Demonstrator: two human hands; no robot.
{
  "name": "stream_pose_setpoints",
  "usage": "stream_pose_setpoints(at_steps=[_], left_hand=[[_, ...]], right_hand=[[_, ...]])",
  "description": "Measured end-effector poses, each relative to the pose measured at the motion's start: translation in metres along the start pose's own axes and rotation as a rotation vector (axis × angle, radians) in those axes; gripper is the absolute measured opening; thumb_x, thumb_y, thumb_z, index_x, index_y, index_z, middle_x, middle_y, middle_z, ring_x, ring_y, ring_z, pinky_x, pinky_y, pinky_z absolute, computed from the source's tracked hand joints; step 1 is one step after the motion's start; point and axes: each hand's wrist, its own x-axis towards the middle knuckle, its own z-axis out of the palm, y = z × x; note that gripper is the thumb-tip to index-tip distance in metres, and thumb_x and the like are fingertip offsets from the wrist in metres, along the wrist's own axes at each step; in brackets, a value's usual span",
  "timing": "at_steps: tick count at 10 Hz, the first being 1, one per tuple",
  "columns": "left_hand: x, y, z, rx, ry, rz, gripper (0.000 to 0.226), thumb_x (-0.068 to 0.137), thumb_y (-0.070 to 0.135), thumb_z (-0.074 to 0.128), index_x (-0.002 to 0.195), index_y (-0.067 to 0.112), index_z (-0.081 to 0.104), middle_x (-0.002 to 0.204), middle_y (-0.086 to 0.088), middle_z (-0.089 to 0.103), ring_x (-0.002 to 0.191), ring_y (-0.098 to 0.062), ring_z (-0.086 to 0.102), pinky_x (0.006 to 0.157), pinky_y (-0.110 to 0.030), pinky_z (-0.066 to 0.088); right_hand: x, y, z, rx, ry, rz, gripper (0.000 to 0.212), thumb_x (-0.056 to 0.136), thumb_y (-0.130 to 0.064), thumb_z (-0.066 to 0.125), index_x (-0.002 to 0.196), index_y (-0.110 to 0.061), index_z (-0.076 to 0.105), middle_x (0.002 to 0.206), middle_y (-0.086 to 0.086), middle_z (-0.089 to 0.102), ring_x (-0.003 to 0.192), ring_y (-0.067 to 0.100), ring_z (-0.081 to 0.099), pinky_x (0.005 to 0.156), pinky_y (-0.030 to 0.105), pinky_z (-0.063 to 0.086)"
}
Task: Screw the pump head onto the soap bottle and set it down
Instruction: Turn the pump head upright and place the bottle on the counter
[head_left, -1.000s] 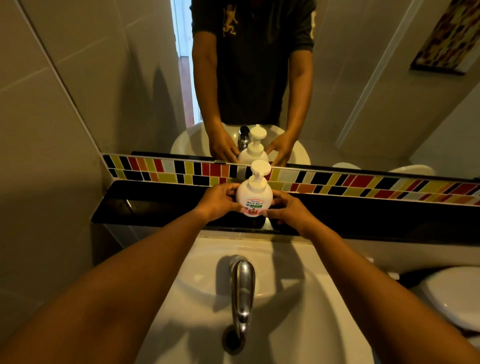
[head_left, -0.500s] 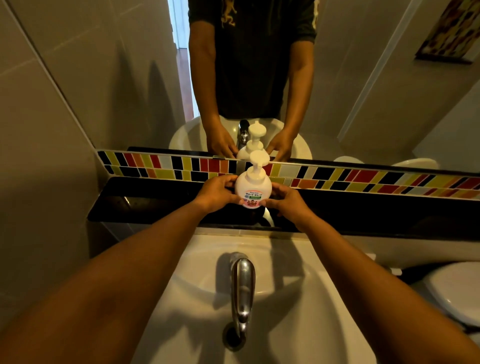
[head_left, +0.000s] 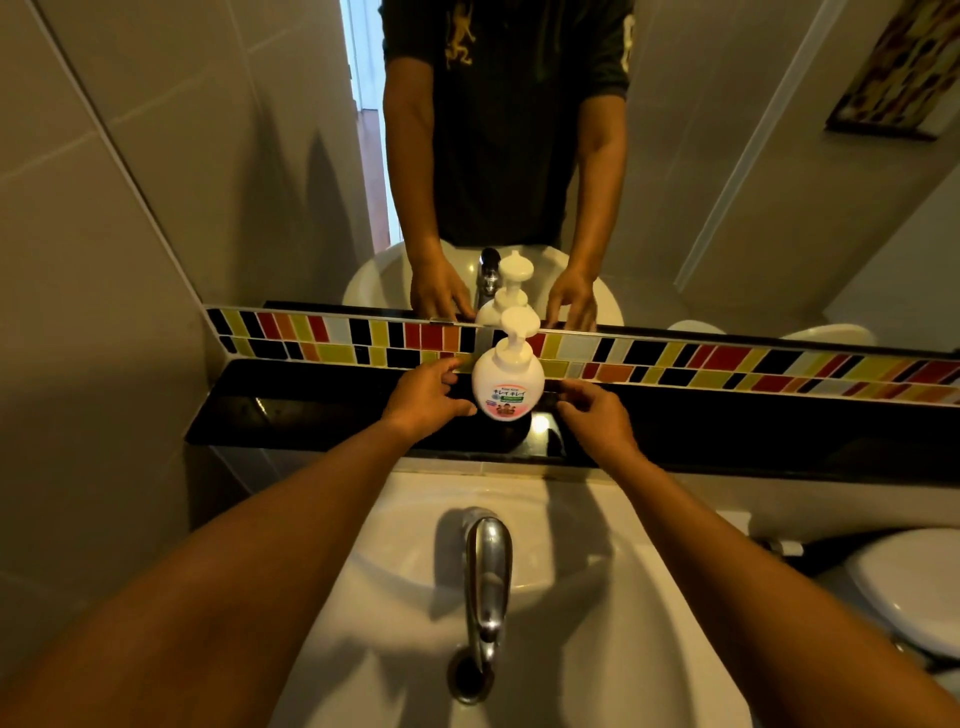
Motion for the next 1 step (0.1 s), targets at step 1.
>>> stream_pose_setpoints(at_steps=[1], left_hand=[[-0.0117,-0.0191,0.0012,0.338,0.167,0.025,0.065,0.084,0.036,0.071,0.143,0.024,0.047,0.141,-0.005,0.055,0.129,-0.026,0.053,0.104,-0.043,0.047]], right_hand=[[-0.0103,0.0193,-0.004,-0.291,0.192,-0.06,0.039,0.095,-0.022,0.057,0.135,-0.021,0.057,0.137,0.01,0.057,0.125,0.028,0.054,0.103,0.041,0.044]])
